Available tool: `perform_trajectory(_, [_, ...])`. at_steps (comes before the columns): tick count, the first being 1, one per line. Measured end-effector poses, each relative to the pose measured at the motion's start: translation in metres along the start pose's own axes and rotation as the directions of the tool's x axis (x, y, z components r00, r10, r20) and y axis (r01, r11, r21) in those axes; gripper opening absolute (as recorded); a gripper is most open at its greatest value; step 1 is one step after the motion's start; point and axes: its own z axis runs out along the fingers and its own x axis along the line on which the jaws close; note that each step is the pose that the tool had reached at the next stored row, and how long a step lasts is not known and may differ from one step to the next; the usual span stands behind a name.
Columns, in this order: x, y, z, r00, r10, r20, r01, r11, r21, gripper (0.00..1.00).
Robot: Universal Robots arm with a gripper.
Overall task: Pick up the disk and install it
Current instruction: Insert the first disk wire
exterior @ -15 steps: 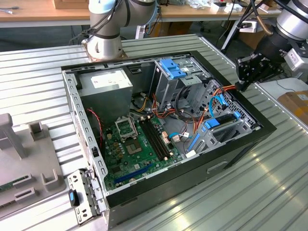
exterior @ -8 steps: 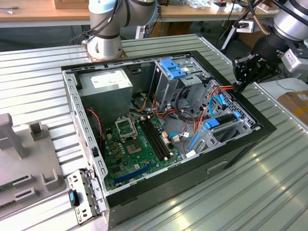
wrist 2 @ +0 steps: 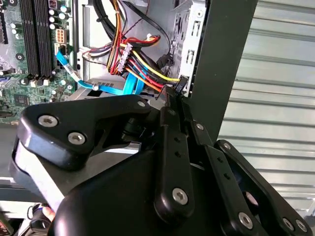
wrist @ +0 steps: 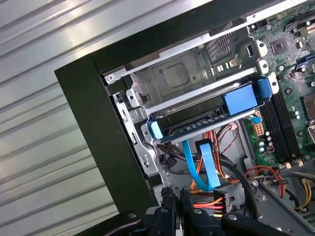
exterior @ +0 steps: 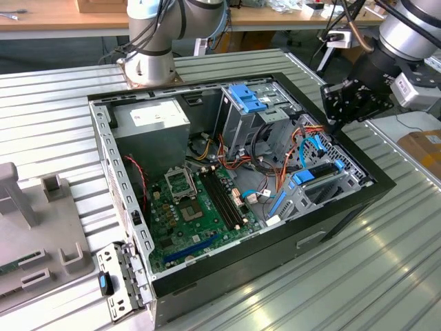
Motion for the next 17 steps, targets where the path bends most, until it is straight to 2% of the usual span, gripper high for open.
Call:
perform_trajectory(2, [0.0,0.0001,0.0,0.9994,0.033,-0.0049,-0.033,0.9994,-0.0015,0.16])
perform_trajectory(4, [0.0,0.0001,0.0,0.9957,0.092,-0.0136,-0.092,0.9958,-0.0038,0.16])
perform_trajectory(9, [-0.0001,0.0,-0.0003,0.9941,0.107,-0.0156,-0.107,0.9942,-0.0038,0.16])
perform_trajectory(16, [-0.0001,-0.0008,-0.0073,0.9845,0.174,-0.0235,-0.174,0.9847,-0.0022,0.16])
perform_trajectory(17, [-0.0001,-0.0009,-0.0079,0.9817,0.189,-0.0252,-0.189,0.982,-0.0017,0.16])
